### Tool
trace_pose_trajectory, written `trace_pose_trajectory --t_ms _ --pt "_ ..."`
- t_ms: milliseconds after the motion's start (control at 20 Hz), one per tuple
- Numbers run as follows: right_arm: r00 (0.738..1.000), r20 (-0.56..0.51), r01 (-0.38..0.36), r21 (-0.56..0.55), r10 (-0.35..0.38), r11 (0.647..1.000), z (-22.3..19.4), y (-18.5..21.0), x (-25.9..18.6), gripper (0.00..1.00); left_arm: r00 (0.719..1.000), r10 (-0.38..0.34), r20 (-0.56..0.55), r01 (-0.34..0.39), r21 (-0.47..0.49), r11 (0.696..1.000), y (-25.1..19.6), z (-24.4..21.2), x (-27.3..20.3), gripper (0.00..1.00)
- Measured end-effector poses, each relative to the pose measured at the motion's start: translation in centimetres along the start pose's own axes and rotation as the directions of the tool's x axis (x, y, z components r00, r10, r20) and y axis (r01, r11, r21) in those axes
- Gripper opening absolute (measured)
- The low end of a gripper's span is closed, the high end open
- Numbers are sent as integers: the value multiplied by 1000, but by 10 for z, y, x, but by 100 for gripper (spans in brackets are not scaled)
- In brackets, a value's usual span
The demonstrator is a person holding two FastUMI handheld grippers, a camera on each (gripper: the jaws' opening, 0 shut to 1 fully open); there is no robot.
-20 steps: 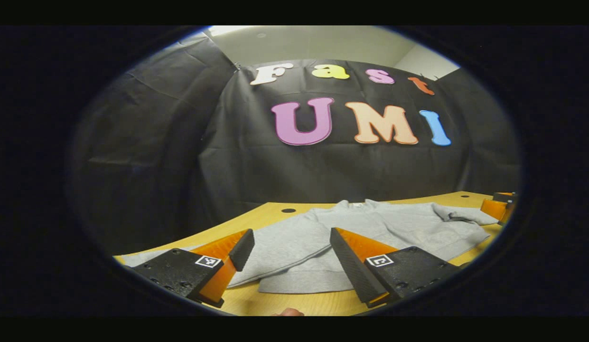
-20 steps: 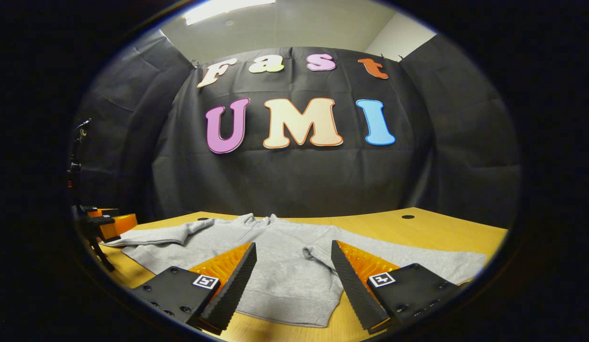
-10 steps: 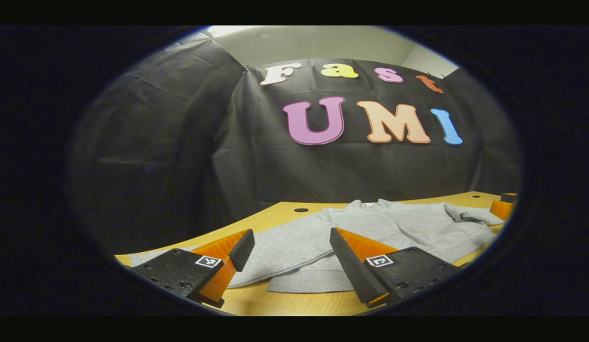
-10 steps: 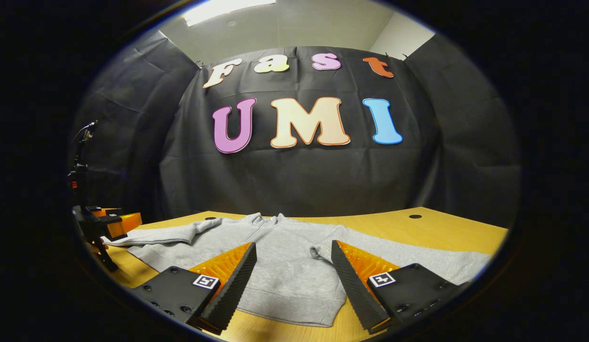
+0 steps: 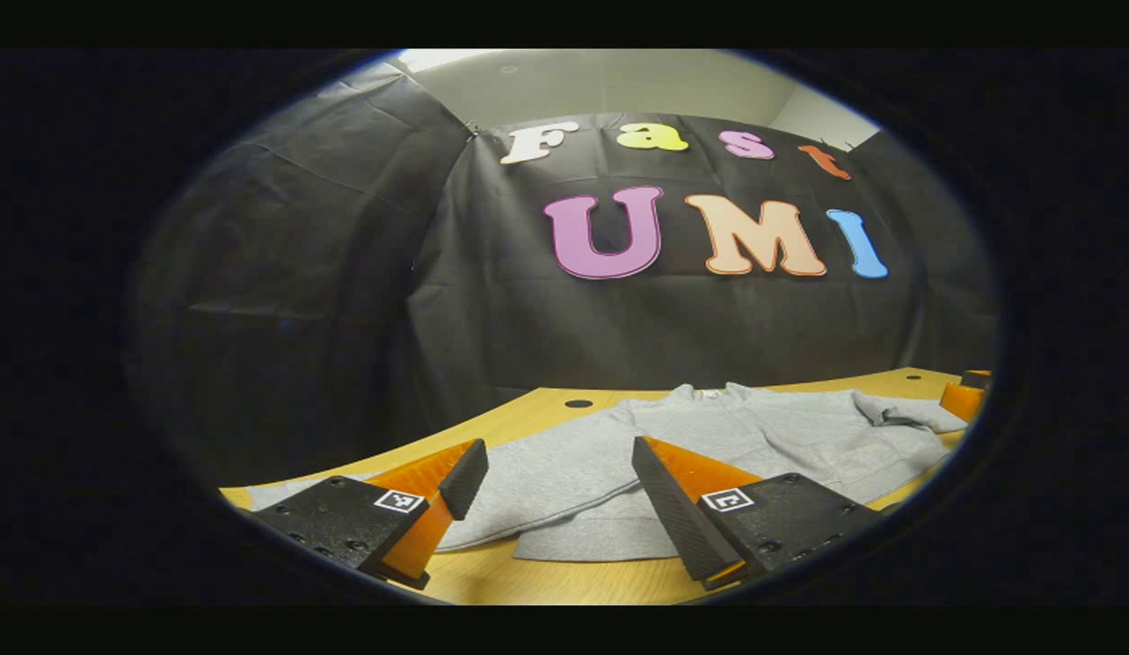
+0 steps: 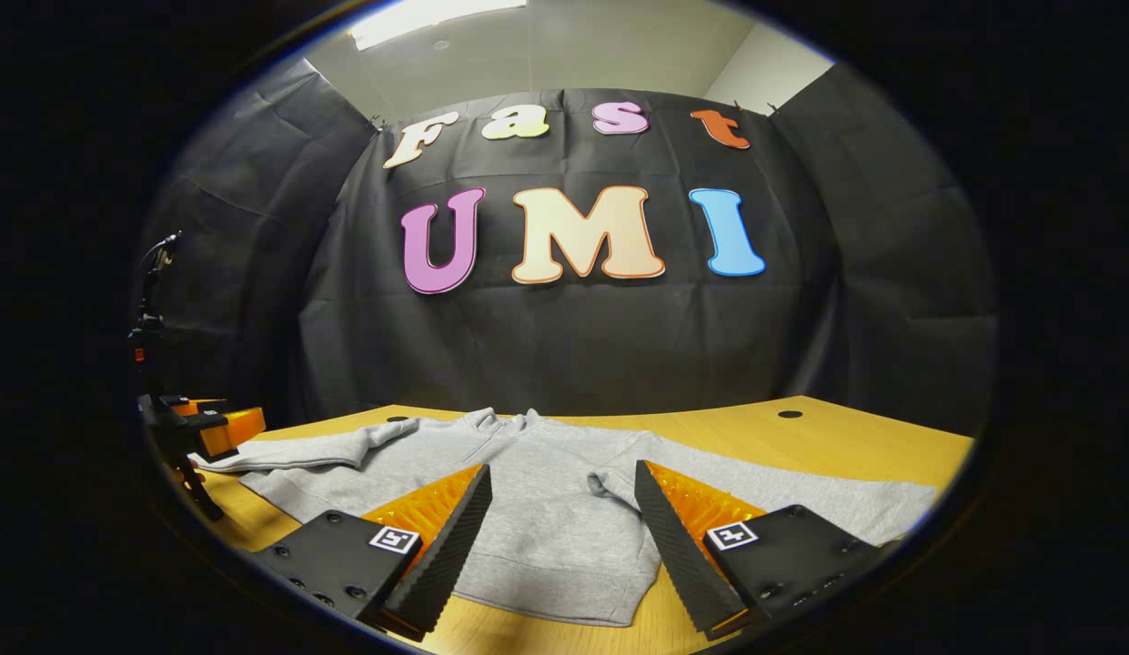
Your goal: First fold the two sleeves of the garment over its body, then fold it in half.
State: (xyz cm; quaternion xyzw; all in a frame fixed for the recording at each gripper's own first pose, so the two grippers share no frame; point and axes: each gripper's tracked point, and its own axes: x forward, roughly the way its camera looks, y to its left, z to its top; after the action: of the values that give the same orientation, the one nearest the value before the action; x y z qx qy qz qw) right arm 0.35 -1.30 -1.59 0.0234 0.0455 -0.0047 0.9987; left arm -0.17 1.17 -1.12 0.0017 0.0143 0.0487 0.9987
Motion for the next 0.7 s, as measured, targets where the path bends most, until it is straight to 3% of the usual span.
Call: trace_pose_trajectory --t_ms 150,400,600,700 --pt "999 -42 27 -2 -27 1000 8 -26 -7 98 1000 0 1 0 -1 1000 0 2 0 94" --pt "984 -68 158 -115 -166 981 48 -109 -26 98 1000 0 0 0 -1 1000 1 1 0 94" --pt "950 -173 234 -155 -259 960 49 -172 -50 98 1000 -1 -1 1 -1 1000 1 1 -1 94" --pt "919 -257 264 -158 -298 951 36 -202 -61 98 1000 -2 -1 2 -1 1000 1 1 -1 94"
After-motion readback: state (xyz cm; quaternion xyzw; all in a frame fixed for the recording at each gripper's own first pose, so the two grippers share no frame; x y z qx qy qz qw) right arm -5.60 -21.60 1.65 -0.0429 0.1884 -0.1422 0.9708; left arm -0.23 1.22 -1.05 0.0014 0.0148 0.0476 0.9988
